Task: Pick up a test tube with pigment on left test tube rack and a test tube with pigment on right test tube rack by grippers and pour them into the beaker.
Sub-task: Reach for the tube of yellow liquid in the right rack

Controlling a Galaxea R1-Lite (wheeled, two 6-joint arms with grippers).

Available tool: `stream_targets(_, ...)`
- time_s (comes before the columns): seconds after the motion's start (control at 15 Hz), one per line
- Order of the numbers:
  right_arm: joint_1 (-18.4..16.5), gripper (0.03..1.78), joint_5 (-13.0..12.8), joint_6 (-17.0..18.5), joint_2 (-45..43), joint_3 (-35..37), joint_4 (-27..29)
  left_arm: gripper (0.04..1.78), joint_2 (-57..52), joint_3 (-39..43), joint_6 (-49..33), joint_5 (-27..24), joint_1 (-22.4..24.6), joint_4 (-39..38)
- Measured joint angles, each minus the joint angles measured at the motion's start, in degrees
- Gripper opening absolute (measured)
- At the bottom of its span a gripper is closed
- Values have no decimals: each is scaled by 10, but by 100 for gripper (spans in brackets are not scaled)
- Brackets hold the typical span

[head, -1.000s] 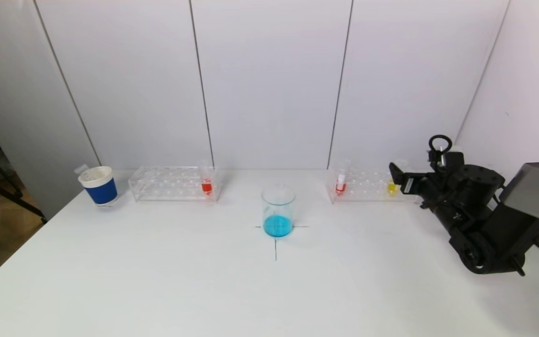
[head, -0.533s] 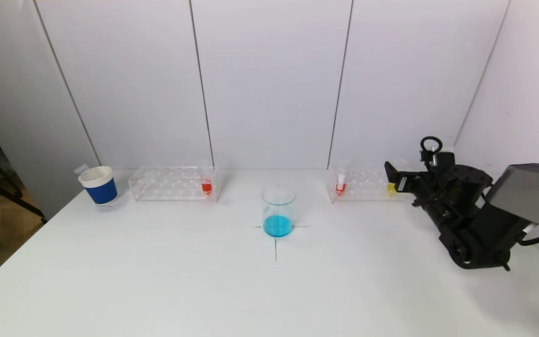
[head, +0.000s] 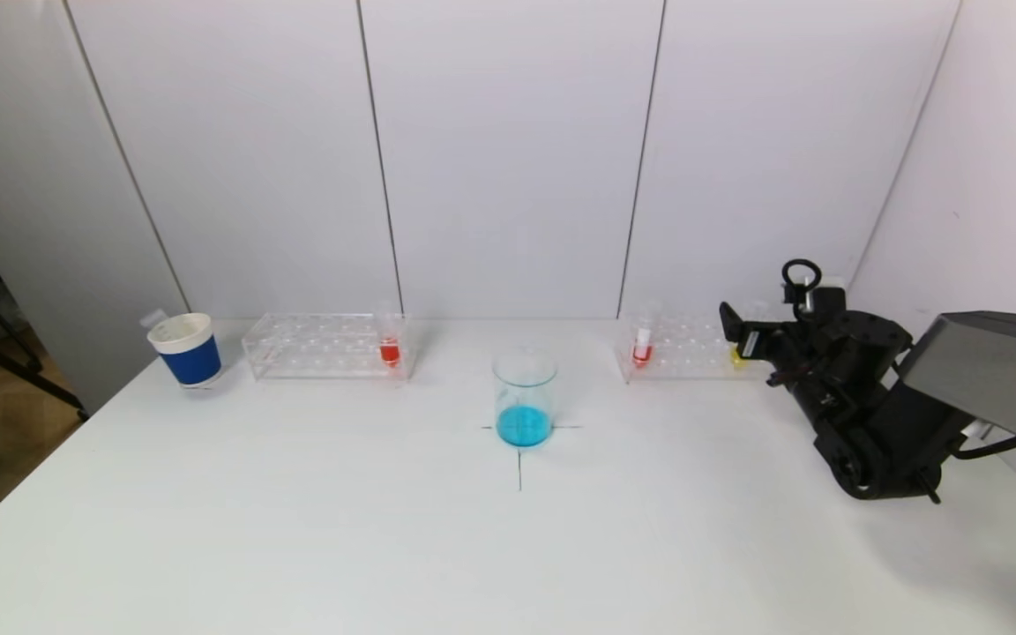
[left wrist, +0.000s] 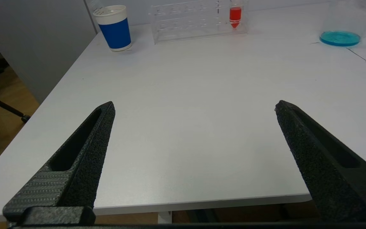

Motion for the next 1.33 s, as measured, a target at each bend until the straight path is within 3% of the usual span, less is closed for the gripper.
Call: stream_targets(1.33, 4, 171, -1, -2, 38, -36, 11, 176, 0, 0, 0, 0, 0, 0)
